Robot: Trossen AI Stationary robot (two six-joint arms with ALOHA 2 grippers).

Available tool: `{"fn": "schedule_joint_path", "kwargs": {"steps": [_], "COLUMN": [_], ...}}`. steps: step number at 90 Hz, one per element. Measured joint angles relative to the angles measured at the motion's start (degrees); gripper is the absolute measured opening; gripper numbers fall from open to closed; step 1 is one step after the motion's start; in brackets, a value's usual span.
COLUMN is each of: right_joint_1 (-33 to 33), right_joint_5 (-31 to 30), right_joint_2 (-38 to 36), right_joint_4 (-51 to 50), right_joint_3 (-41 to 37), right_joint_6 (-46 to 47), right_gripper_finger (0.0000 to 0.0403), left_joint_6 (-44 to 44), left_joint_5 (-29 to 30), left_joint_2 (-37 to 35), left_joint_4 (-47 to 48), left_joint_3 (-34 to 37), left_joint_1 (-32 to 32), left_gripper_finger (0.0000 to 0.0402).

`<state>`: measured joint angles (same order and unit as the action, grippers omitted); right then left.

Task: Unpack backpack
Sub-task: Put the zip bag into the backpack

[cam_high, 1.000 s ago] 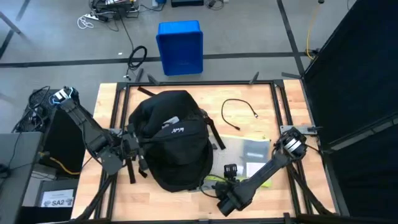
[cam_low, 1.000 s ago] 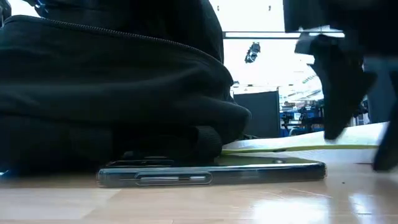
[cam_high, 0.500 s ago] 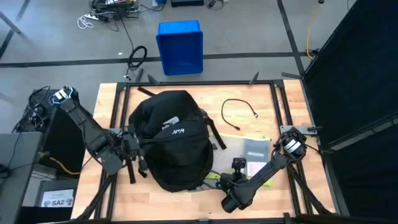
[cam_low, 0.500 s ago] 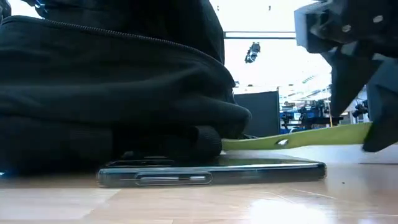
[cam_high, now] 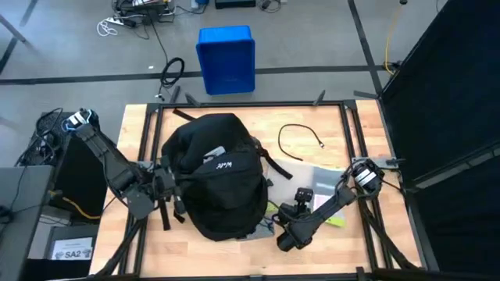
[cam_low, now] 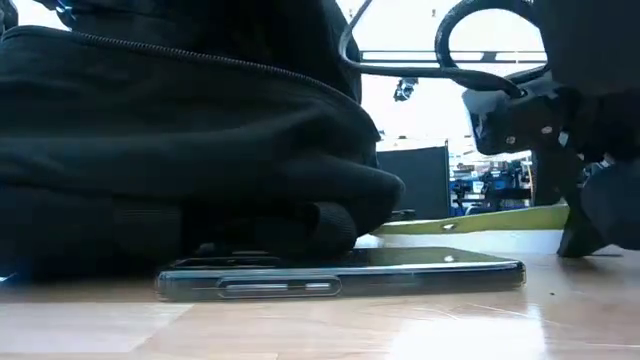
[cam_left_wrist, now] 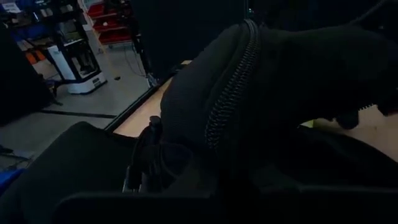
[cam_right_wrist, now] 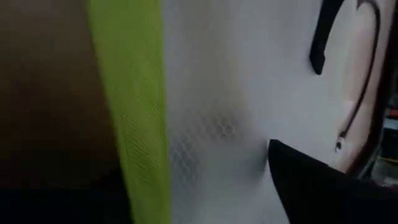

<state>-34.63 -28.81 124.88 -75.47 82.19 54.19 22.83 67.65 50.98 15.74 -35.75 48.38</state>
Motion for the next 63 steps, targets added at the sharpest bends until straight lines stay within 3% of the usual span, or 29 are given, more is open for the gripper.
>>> {"fn": "schedule_joint_path", "kwargs": {"steps": [21,32,63], "right_joint_1": [0.78,0.42,-0.05], "right_joint_5": [-0.88,-3.38,-15.93], "right_joint_2": [0.83,0.79,-9.55], "right_joint_4": [-6.31,-15.05,-14.47], "right_joint_3": [1.7,4.55,7.72], "right_joint_6": [-0.15,4.43,7.61], "right_gripper_finger": [0.002,0.0007,0.0], "left_joint_6": [-0.09,-0.09,-0.07], "left_joint_5": [-0.14,-0.25,-0.29], "left_joint_2": [0.0,-0.02,-0.02], "left_joint_4": [0.05,0.03,0.09], "left_joint_3": [0.0,0.0,0.0], "left_joint_1": [0.0,0.0,0.0], "left_gripper_finger": [0.0,0.0,0.0]}}
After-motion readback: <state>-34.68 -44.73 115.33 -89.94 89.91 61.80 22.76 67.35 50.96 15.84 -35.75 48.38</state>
